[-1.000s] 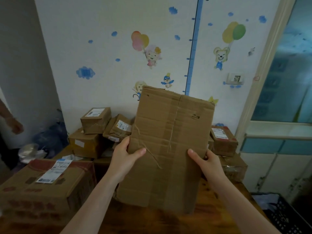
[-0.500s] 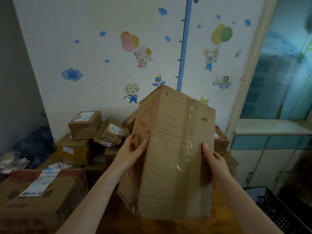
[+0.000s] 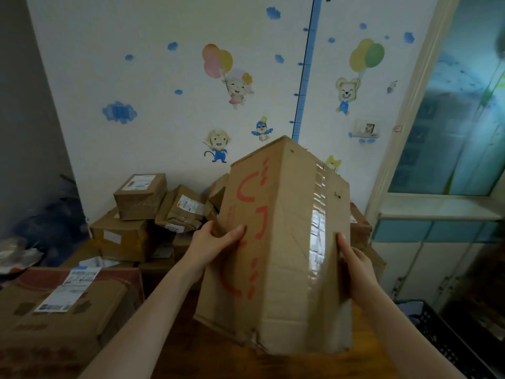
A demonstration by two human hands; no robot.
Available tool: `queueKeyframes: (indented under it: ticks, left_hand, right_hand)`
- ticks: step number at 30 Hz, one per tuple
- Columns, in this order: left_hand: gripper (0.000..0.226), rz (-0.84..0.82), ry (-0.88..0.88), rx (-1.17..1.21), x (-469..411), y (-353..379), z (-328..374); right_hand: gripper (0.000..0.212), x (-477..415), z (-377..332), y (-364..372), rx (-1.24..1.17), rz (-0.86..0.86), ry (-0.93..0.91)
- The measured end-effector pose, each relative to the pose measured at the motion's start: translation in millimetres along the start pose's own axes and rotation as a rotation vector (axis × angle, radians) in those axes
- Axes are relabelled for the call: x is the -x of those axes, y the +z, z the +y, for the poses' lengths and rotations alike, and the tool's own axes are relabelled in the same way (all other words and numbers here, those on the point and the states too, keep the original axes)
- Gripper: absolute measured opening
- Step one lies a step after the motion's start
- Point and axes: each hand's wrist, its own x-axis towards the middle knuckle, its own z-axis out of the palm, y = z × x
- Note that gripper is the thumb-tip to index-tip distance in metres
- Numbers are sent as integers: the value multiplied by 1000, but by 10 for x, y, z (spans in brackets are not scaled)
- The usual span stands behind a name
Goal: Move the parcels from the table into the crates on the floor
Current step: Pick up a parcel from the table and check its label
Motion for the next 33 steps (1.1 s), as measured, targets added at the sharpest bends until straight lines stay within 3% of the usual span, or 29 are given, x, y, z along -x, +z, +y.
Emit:
queueKeyframes:
  ticks: [3,5,8,11,14,19,23,27,30,33]
  left_hand:
    - [88,-43,-56,139,-19,-28,-13]
    - [72,-109,-67,247,-17,-21,-19]
    - [69,-194,-51,218,-16,69,-43]
    - [65,-121,1,89,27,222,-47]
    - [50,-82,47,84,39,300,-35]
    - [47,-25,174,-95,21,354,25]
    - [52,-142,122,-1,22,346,118]
    - [39,-184,177,34,28,351,101]
    - [51,-194,150,-1,49,345,65]
    - [79,-266,-45,4,94,355,64]
  right_hand:
    - [48,-39,24,57,136,92,-173]
    - [43,-52,-6,117,238,103,-222]
    - [35,2,-109,202,272,-34,-112]
    - [57,69,-200,273,91,-188,82]
    - [66,106,-223,269,68,-258,50]
    - [28,187,-248,207,46,-221,-52]
    - [18,205,-232,123,-18,-150,-89]
    - [19,202,-254,45,-64,-90,-109]
    - [20,216,-248,25,-55,-87,-129]
    - [26,219,-257,2,-47,-71,-177]
